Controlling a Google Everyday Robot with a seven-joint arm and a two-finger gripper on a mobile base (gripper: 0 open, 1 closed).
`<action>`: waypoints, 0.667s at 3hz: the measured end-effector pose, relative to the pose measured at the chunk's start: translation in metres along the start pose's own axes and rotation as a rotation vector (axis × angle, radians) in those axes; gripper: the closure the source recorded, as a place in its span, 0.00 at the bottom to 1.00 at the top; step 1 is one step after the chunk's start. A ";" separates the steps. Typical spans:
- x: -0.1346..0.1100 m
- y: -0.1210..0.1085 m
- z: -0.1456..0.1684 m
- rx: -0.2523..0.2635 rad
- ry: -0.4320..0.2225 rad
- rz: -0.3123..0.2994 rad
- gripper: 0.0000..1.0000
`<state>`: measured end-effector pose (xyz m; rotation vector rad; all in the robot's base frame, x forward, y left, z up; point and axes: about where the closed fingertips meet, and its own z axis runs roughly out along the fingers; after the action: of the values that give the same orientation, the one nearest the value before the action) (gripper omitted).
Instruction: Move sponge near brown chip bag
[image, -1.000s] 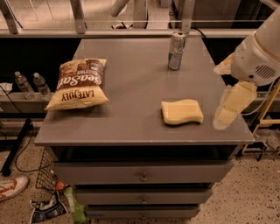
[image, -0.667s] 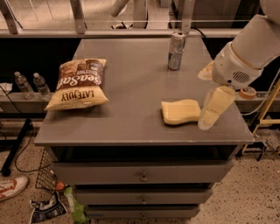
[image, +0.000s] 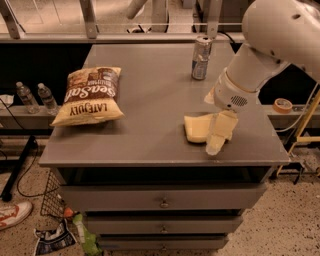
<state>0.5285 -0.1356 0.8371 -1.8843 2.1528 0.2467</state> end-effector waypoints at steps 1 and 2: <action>0.006 -0.004 0.017 -0.009 0.045 0.007 0.25; 0.005 -0.009 0.018 0.001 0.046 0.002 0.47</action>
Offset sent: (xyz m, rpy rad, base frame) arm 0.0173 -0.0024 -0.0160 -0.0482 -0.0156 -0.0053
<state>0.5383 -0.1366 0.8188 -1.9050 2.1838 0.2044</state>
